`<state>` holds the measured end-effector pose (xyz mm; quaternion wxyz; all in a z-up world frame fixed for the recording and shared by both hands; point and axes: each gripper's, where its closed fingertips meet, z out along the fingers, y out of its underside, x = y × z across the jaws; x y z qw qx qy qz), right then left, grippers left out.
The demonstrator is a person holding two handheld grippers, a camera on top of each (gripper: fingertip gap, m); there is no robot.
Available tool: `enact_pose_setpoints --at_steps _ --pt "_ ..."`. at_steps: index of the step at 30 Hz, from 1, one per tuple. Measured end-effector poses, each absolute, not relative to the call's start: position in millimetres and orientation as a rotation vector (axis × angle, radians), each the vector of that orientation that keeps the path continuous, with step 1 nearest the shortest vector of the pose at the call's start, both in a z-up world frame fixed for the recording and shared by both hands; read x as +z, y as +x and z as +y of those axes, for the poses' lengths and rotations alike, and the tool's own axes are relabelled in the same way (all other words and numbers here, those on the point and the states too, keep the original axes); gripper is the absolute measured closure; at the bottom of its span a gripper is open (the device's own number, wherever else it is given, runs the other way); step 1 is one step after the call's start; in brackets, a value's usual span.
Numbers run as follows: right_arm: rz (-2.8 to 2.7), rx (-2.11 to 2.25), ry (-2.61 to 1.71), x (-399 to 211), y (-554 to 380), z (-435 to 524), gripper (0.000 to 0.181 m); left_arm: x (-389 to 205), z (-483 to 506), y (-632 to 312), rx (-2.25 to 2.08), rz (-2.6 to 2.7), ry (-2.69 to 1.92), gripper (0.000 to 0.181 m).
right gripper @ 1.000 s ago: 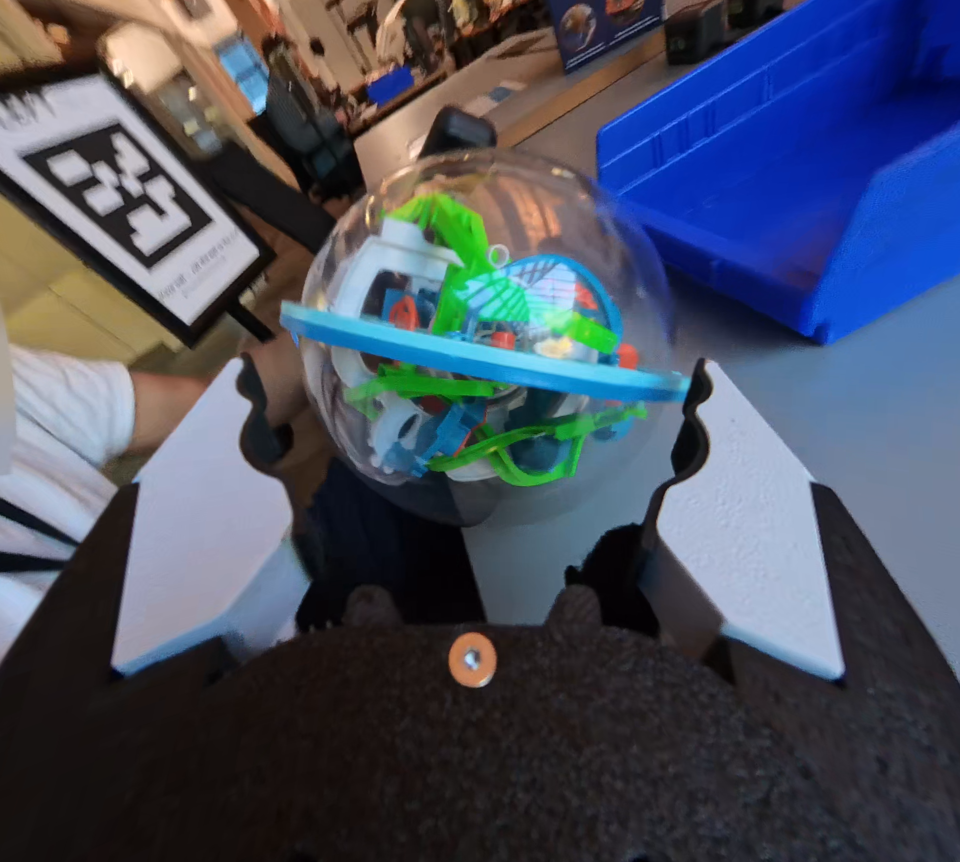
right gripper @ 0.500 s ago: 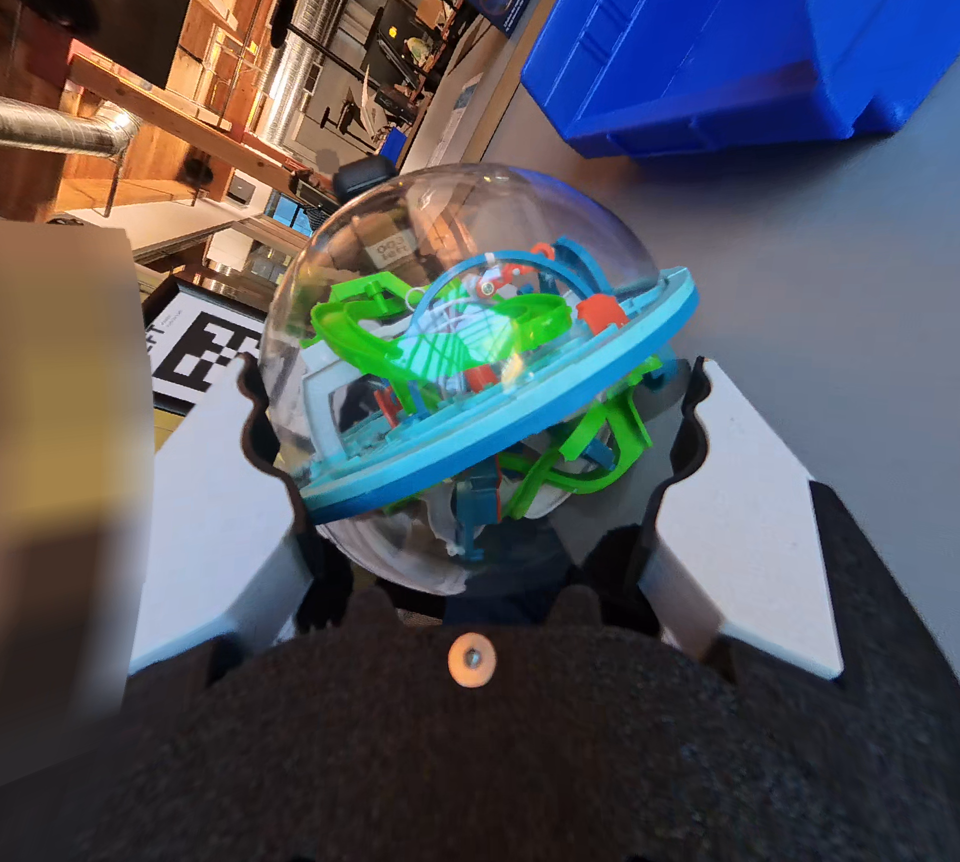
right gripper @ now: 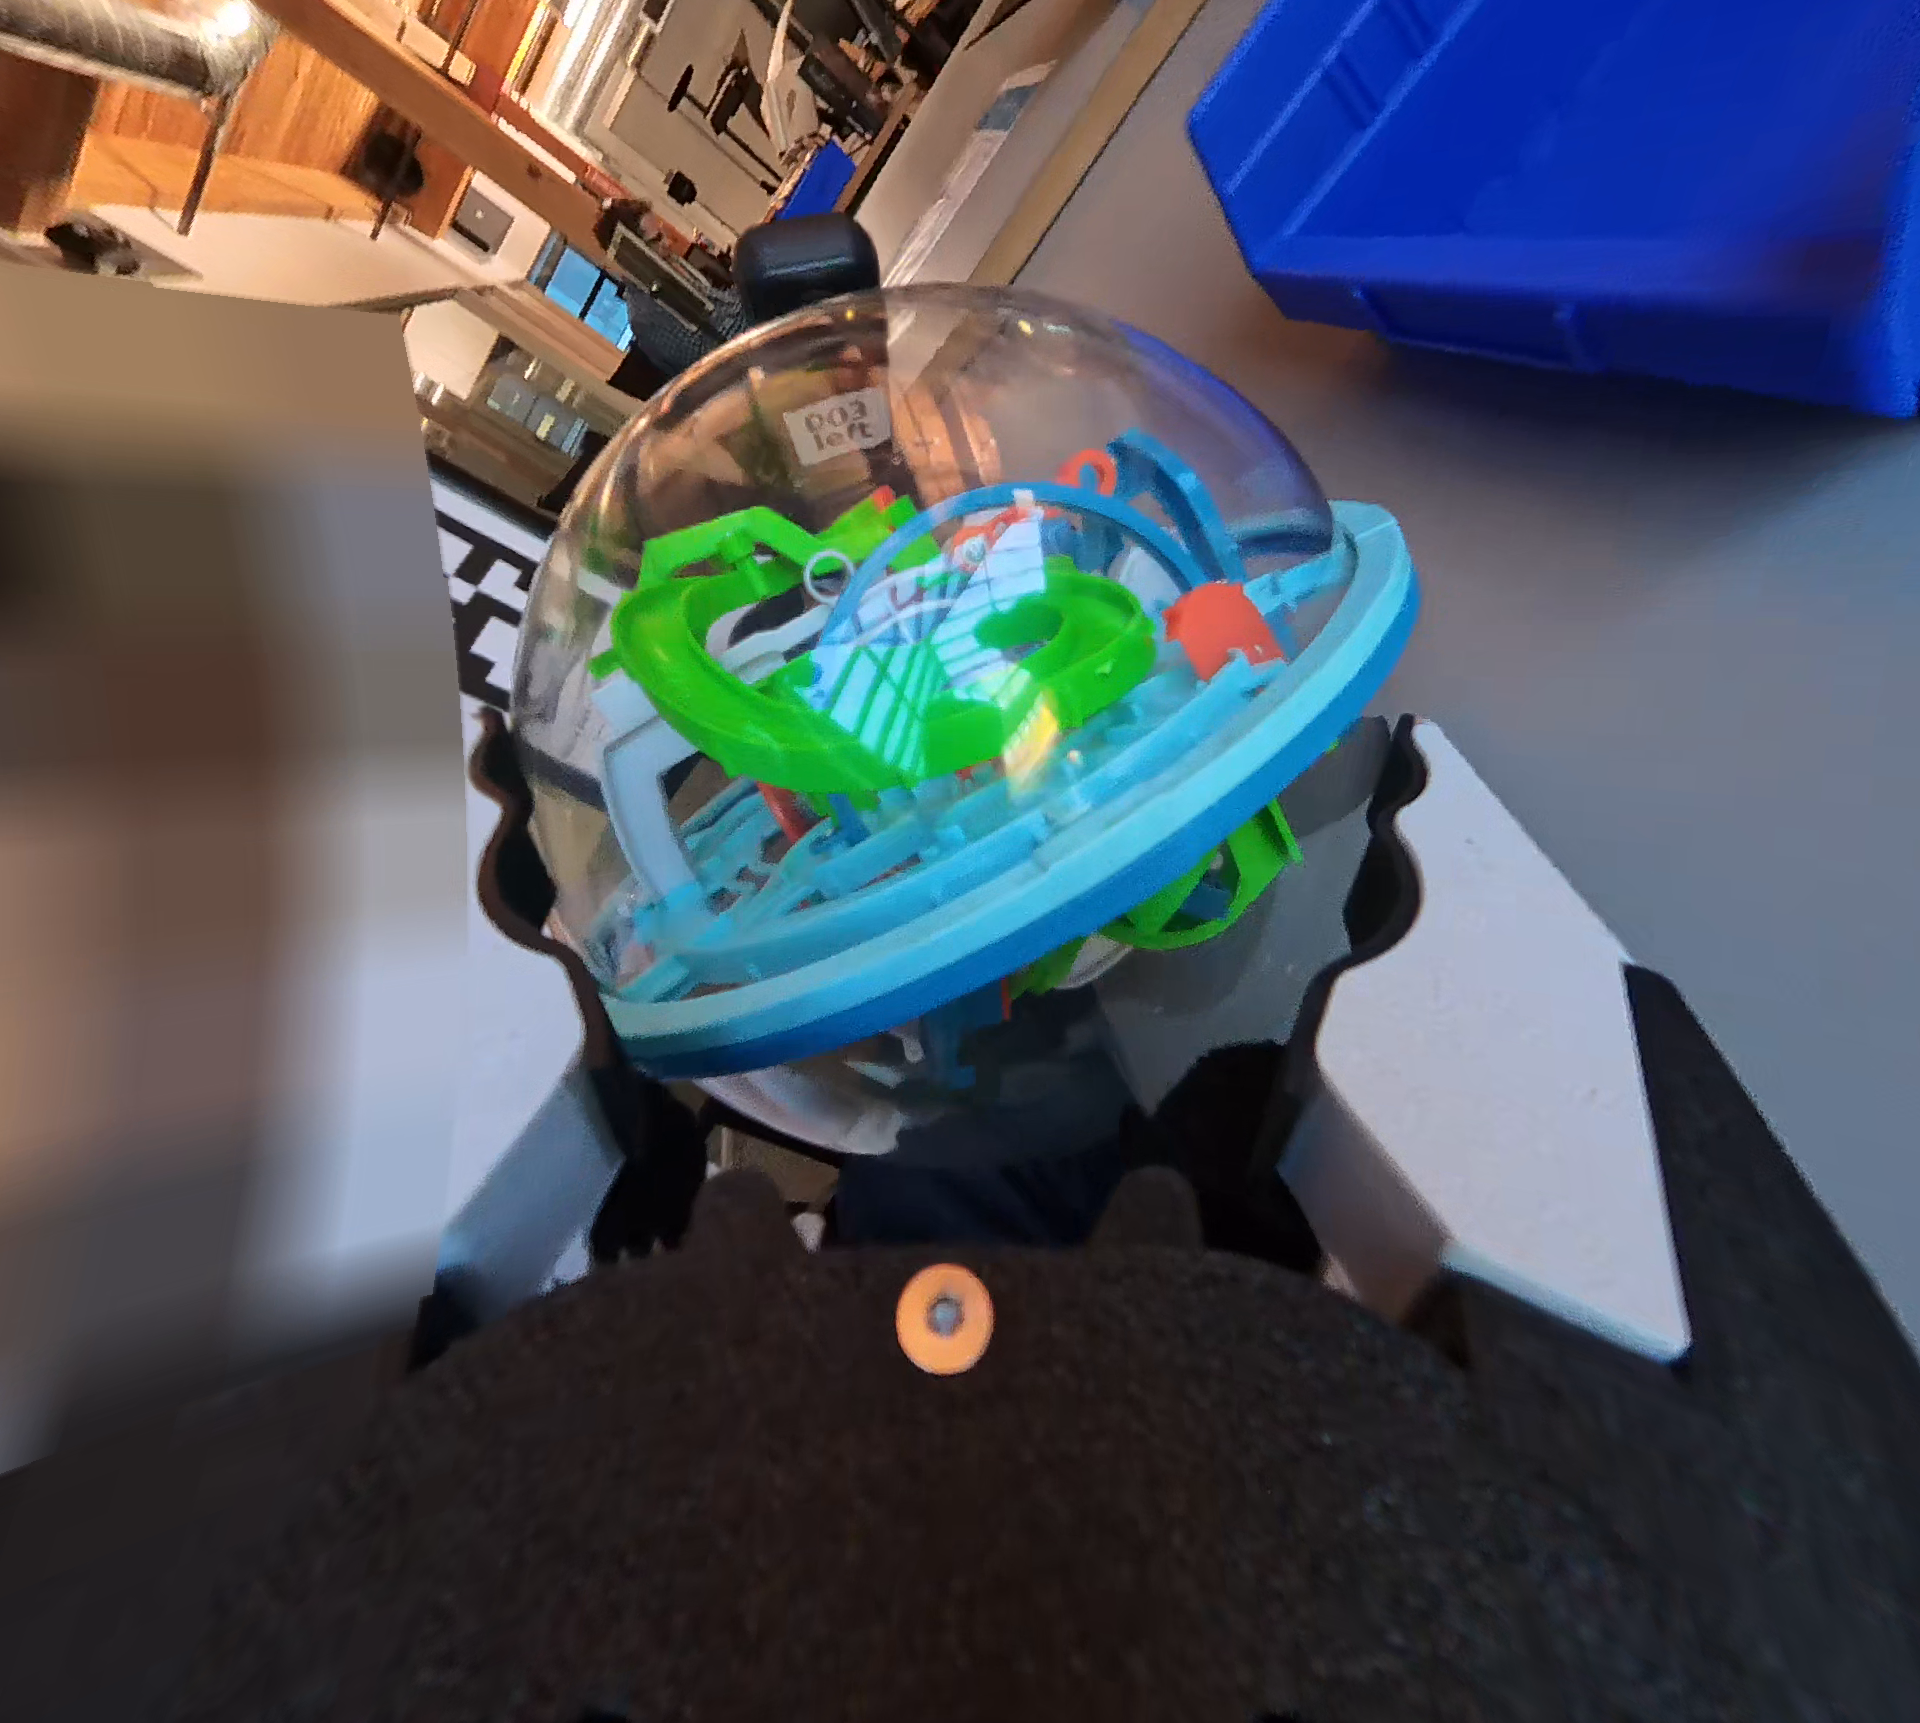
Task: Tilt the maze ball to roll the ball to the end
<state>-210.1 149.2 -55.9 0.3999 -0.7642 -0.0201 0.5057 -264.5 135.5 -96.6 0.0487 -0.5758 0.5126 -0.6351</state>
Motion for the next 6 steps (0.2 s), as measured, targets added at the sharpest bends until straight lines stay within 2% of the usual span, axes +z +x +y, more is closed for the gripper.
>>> enact_pose_setpoints --at_steps 1,6 --pt "-0.077 1.276 -1.928 -50.7 -212.1 148.3 0.027 -90.3 136.9 -265.6 -1.915 1.56 -1.73 0.022" --pt "-0.228 1.218 -1.892 -29.6 -223.3 149.4 0.027 -75.3 139.4 -274.5 -1.783 1.61 -1.658 0.023"
